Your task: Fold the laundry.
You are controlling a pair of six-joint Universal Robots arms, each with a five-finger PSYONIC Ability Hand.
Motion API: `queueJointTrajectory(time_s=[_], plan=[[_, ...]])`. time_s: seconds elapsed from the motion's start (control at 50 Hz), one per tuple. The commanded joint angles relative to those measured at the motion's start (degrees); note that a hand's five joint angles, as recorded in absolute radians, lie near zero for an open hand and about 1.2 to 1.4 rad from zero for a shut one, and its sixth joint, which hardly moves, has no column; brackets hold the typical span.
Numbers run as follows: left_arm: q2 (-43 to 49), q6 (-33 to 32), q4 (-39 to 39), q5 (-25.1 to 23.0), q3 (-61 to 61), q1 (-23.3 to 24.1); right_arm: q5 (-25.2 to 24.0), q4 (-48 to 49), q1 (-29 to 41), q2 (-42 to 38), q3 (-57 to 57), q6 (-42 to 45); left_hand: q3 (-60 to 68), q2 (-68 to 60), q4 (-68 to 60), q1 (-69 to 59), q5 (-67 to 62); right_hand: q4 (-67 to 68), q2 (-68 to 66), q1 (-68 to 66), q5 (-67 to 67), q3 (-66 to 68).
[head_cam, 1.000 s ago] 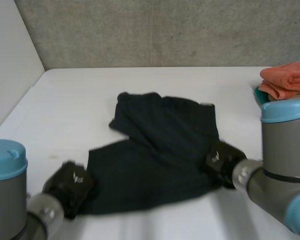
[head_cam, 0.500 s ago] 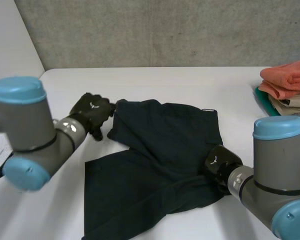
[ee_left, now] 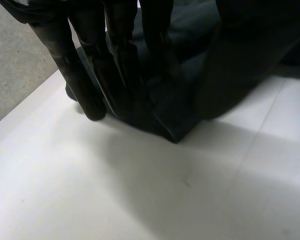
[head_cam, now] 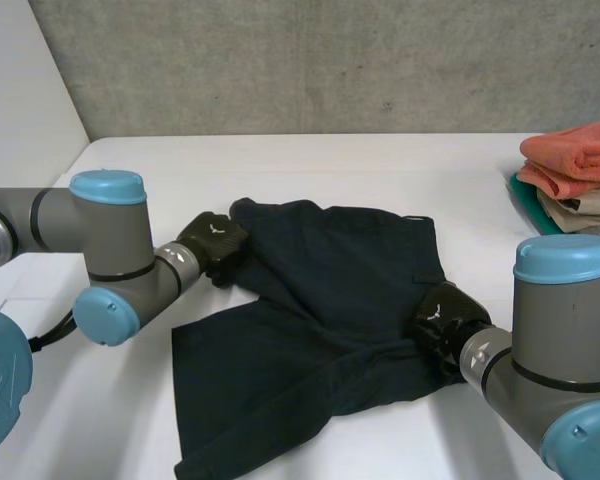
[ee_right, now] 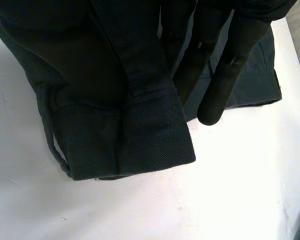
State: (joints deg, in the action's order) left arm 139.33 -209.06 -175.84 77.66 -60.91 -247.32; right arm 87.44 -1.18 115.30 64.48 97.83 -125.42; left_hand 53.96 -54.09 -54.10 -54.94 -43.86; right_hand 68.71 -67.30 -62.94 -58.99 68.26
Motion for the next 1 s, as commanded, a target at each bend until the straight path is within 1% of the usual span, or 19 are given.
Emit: queueJointTrajectory(time_s=[0.02, 0.06, 0.1, 0.14, 0.16, 0.22, 0.24, 0.34, 0.44, 0.58, 0.68, 0.76, 0.82, 0.84, 0.9, 0.92, 0.96, 0.98, 1.0], plan=[[-1.9, -0.7, -1.4, 3.0, -1.3, 1.0, 0.0, 0.6, -0.3, -0.1, 0.1, 0.0, 26.0, -25.9, -25.9, -25.1, -26.1, 11.3, -12.7, -17.1, -11.0, 11.7], [-1.8, -0.8, -2.6, 5.2, -1.2, 1.0, 0.1, 0.6, -0.3, -0.1, 0.1, 0.0, 26.0, -25.9, -25.9, -25.1, -26.1, 11.3, -12.7, -17.1, -11.0, 11.7], [-2.1, -1.7, -3.8, 9.9, -1.4, 0.5, 0.0, 0.6, -0.2, 0.2, 0.2, 0.0, 26.0, -25.9, -25.9, -25.1, -26.1, 11.3, -12.7, -17.1, -11.0, 11.7], [-2.8, -2.7, -4.0, 12.9, -1.6, 0.2, 0.0, 0.6, -0.1, 0.3, 0.2, -0.1, 26.0, -25.9, -25.9, -25.1, -26.1, 11.3, -12.7, -17.1, -11.0, 11.7], [-3.9, -4.1, -3.8, 16.3, -2.3, 0.1, 0.0, 0.7, 0.2, 0.5, 0.3, -0.3, 26.0, -25.9, -25.9, -25.1, -26.1, 11.3, -12.7, -17.1, -11.0, 11.7], [-5.5, -8.3, -3.8, 21.0, -4.3, 0.2, -0.1, 0.7, 0.9, 1.1, 0.4, -1.1, 26.0, -25.9, -25.9, -25.1, -26.1, 11.3, -12.7, -17.1, -11.0, 11.7], [-5.8, -9.5, -3.7, 21.8, -4.7, 0.3, 0.0, 0.7, 1.4, 1.3, 0.4, -1.9, 26.0, -25.9, -25.9, -25.1, -26.1, 11.3, -12.7, -17.1, -11.0, 11.7], [-6.4, -16.9, -3.8, 23.7, -6.9, 1.6, 0.2, 0.5, 2.1, 1.3, 0.3, -3.9, 26.0, -25.9, -25.9, -25.1, -26.1, 11.3, -12.7, -17.1, -11.0, 11.7], [-5.6, -21.0, -5.1, 23.9, -7.0, 3.1, 0.5, 0.7, 2.2, 1.3, 0.1, -4.8, 26.0, -25.9, -25.9, -25.1, -26.1, 11.3, -12.7, -17.1, -11.0, 11.7], [-6.7, -24.4, -7.3, 26.5, -7.3, 3.8, 1.9, 1.3, 2.5, 1.3, 0.1, -5.4, 26.0, -25.9, -25.9, -25.1, -26.1, 11.3, -12.7, -17.1, -11.0, 11.7], [-7.7, -27.6, -2.0, 30.4, -8.7, 6.0, 2.8, 1.6, 1.9, 1.1, -0.1, -5.1, 26.0, -25.9, -25.9, -25.1, -26.1, 11.3, -12.7, -17.1, -11.0, 11.7], [-8.1, -28.9, 0.0, 32.5, -8.7, 6.3, 3.2, 1.5, 1.9, 0.8, -0.1, -5.0, 26.0, -25.9, -25.9, -25.1, -26.1, 11.3, -12.7, -17.1, -11.0, 11.7], [-7.8, -30.6, -1.6, 33.3, -8.1, 6.1, 3.4, 1.5, 2.1, 0.8, -0.1, -5.2, 26.0, -25.9, -25.9, -25.1, -26.1, 11.3, -12.7, -17.1, -11.0, 11.7], [-7.8, -31.7, -3.4, 33.5, -7.9, 5.5, 3.4, 1.6, 2.2, 1.0, 0.0, -5.2, 26.0, -25.9, -25.9, -25.1, -26.1, 11.3, -12.7, -17.1, -11.0, 11.7], [-8.1, -32.4, -5.7, 32.8, -8.2, 5.1, 3.4, 1.6, 2.4, 1.2, -0.1, -5.3, 26.0, -25.9, -25.9, -25.1, -26.1, 11.3, -12.7, -17.1, -11.0, 11.7], [-8.8, -32.0, -6.4, 31.8, -8.5, 5.2, 3.2, 1.7, 2.4, 1.4, -0.1, -5.4, 1.6, -1.4, -1.4, -0.6, -1.7, 11.3, -12.7, -17.1, -11.0, 11.7], [-9.8, -31.1, -6.4, 30.2, -9.5, 5.2, 3.1, 1.9, 2.5, 1.5, -0.2, -5.6, -31.0, 31.1, 31.1, 32.0, 30.9, 11.3, -12.7, -17.1, -11.0, 11.7], [-10.4, -30.4, -6.3, 29.3, -10.0, 5.3, 3.1, 2.0, 2.5, 1.6, -0.3, -5.8, -44.0, 44.1, 44.1, 44.9, 43.9, 11.3, -12.7, -17.1, -11.0, 11.7], [-12.0, -29.1, -6.4, 28.1, -11.2, 5.3, 2.9, 2.1, 2.5, 1.5, -0.5, -6.1, -44.0, 44.1, 44.1, 44.9, 43.9, 11.3, -12.7, -17.1, -11.0, 11.7]])
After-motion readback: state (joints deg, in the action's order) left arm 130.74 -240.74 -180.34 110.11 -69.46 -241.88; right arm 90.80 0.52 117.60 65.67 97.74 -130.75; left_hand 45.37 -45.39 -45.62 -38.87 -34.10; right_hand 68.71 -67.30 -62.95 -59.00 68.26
